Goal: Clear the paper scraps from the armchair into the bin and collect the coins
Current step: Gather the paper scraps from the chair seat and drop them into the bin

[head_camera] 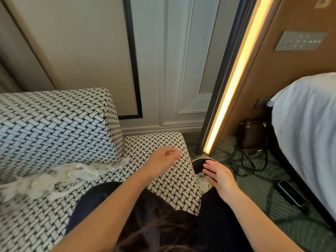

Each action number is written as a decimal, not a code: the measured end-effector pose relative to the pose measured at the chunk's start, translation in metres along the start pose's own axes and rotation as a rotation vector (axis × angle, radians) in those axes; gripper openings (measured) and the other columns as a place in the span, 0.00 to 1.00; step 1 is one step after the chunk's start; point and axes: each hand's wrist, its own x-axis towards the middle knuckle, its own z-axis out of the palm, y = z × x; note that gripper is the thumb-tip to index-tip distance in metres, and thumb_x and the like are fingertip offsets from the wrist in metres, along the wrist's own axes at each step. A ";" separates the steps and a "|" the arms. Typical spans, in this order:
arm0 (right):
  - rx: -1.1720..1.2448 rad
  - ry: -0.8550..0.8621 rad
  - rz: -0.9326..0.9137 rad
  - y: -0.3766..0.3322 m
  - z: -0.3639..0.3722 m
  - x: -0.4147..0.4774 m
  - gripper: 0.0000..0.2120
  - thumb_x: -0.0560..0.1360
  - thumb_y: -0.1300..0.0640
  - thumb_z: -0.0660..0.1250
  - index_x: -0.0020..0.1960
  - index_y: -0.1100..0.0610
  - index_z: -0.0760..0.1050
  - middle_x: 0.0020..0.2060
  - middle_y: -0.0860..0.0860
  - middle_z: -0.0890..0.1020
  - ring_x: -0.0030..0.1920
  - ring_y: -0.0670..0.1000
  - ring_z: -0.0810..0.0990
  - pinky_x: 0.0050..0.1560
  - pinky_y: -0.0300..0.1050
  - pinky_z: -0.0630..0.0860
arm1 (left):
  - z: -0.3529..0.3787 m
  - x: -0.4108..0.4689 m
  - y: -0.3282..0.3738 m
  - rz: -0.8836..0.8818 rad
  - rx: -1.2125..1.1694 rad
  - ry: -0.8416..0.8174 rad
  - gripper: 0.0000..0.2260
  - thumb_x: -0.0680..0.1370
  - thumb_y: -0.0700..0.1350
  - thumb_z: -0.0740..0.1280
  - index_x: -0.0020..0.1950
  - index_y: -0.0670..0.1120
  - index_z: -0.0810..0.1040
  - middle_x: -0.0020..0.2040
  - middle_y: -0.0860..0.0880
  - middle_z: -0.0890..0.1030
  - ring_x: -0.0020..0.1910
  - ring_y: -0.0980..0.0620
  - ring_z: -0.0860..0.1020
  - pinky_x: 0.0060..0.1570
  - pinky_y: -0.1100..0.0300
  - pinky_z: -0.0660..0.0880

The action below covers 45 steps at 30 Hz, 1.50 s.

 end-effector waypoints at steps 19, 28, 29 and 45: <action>-0.505 -0.641 -0.420 -0.003 0.252 -0.137 0.08 0.79 0.58 0.61 0.52 0.54 0.79 0.48 0.50 0.83 0.48 0.47 0.80 0.49 0.38 0.76 | -0.177 -0.138 -0.117 -0.083 -0.364 0.623 0.08 0.80 0.44 0.60 0.52 0.50 0.79 0.49 0.52 0.83 0.48 0.52 0.81 0.50 0.58 0.76; -0.971 -0.497 -0.670 0.065 0.330 -0.116 0.11 0.79 0.54 0.60 0.57 0.54 0.77 0.57 0.50 0.78 0.59 0.49 0.74 0.58 0.43 0.69 | -0.209 -0.167 -0.178 -0.230 -0.443 0.741 0.09 0.80 0.44 0.60 0.52 0.50 0.79 0.50 0.51 0.83 0.49 0.51 0.80 0.51 0.57 0.75; -1.054 -0.441 -0.705 0.069 0.332 -0.113 0.11 0.79 0.53 0.59 0.58 0.52 0.76 0.59 0.50 0.76 0.62 0.51 0.71 0.58 0.46 0.67 | -0.209 -0.167 -0.181 -0.243 -0.451 0.751 0.09 0.80 0.44 0.60 0.52 0.51 0.79 0.50 0.52 0.83 0.49 0.51 0.80 0.53 0.56 0.75; -1.207 -0.805 -0.413 0.075 0.336 -0.100 0.21 0.80 0.55 0.58 0.73 0.54 0.63 0.70 0.55 0.68 0.50 0.50 0.80 0.39 0.37 0.77 | -0.189 -0.159 -0.204 -0.345 -0.563 0.750 0.09 0.81 0.43 0.59 0.52 0.51 0.79 0.49 0.52 0.83 0.47 0.53 0.80 0.53 0.56 0.75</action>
